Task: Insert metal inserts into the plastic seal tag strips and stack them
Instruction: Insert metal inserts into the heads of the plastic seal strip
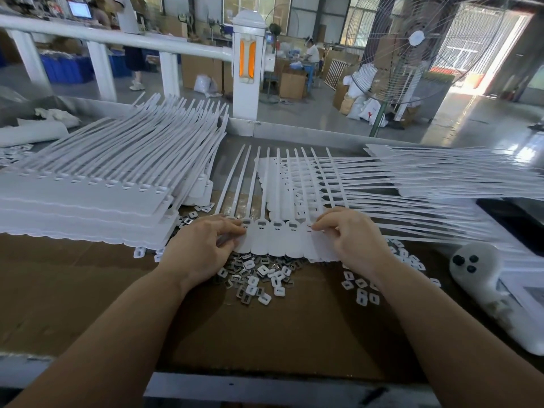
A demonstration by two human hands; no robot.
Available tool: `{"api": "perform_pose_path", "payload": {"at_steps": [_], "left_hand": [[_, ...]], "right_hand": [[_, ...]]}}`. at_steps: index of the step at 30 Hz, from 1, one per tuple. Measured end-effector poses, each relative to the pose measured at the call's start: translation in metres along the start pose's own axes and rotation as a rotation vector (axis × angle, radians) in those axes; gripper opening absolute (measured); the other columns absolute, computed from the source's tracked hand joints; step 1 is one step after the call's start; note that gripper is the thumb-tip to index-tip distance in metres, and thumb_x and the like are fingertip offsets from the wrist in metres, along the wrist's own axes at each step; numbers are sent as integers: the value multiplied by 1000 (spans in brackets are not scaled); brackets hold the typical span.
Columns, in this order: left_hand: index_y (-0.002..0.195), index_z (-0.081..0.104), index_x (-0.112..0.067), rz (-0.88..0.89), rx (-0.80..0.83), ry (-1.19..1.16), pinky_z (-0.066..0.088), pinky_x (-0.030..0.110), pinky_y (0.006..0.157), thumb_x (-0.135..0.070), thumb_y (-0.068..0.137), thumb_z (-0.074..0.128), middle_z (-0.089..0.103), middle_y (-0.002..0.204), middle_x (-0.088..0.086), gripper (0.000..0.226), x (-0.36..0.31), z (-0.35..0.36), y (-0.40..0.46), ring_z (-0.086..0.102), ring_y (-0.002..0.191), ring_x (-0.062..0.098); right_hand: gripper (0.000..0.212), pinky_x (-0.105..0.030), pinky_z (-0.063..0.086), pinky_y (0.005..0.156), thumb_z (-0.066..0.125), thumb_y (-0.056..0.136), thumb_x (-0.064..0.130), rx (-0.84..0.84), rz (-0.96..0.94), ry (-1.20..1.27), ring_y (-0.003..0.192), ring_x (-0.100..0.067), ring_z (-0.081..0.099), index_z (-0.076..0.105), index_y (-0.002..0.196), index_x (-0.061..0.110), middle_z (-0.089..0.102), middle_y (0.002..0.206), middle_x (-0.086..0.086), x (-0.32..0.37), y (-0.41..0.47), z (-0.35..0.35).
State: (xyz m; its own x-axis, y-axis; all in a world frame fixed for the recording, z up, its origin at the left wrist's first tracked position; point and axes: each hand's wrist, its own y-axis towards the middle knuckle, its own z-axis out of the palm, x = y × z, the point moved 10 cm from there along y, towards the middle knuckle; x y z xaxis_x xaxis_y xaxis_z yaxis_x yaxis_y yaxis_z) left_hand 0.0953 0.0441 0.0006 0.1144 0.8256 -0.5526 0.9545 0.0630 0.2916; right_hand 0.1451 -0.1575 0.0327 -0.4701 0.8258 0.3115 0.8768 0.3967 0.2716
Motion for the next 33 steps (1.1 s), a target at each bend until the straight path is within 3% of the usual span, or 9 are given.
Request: {"api": "perform_pose_path", "payload": {"at_steps": [5,12,15,18,23,28,33], "left_hand": [[110,66,-31,3,-9,-2,25,19,104,-22,88,60,56,127,-17,25,0,0,0,42,126,3],[109,67,-31,7,-12,0,25,16,100,-23,88,60,56,126,-18,24,0,0,0,43,123,2],[110,66,-32,10,-9,1,25,15,100,-23,88,60,56,127,-18,24,-1,0,0,42,123,2],[111,66,-32,9,-3,4,25,17,101,-22,88,60,55,128,-17,25,-1,0,0,42,124,2],[115,64,-29,18,12,13,22,17,101,-18,90,58,53,131,-15,28,-3,0,0,40,127,5],[115,64,-29,13,17,20,22,18,103,-18,90,57,53,131,-16,28,-3,0,-1,39,127,5],[115,64,-29,12,20,15,25,20,105,-18,90,57,53,131,-15,28,-4,0,-1,40,128,5]], "right_hand": [[18,-29,49,92,62,86,7,-84,103,100,95,-11,61,72,98,17,69,103,1,-21,-12,-24],[9,-24,52,82,71,81,19,103,111,23,81,-1,59,68,84,26,63,85,13,-22,-32,-27],[11,-23,52,81,69,82,20,213,93,-54,82,-2,58,67,82,32,59,85,16,-16,-36,-19],[16,-25,50,86,63,87,18,349,84,-154,90,-7,56,70,96,30,56,97,13,-15,-40,-6],[18,-18,47,81,66,85,11,295,-79,-72,84,-3,56,73,97,23,52,90,19,-9,-45,-7],[18,-11,44,74,70,81,9,316,-85,123,82,0,57,74,90,23,56,89,16,-11,-48,-6],[16,-11,42,73,69,82,13,316,-116,57,83,2,54,73,91,26,53,87,19,-7,-49,-3]]}}
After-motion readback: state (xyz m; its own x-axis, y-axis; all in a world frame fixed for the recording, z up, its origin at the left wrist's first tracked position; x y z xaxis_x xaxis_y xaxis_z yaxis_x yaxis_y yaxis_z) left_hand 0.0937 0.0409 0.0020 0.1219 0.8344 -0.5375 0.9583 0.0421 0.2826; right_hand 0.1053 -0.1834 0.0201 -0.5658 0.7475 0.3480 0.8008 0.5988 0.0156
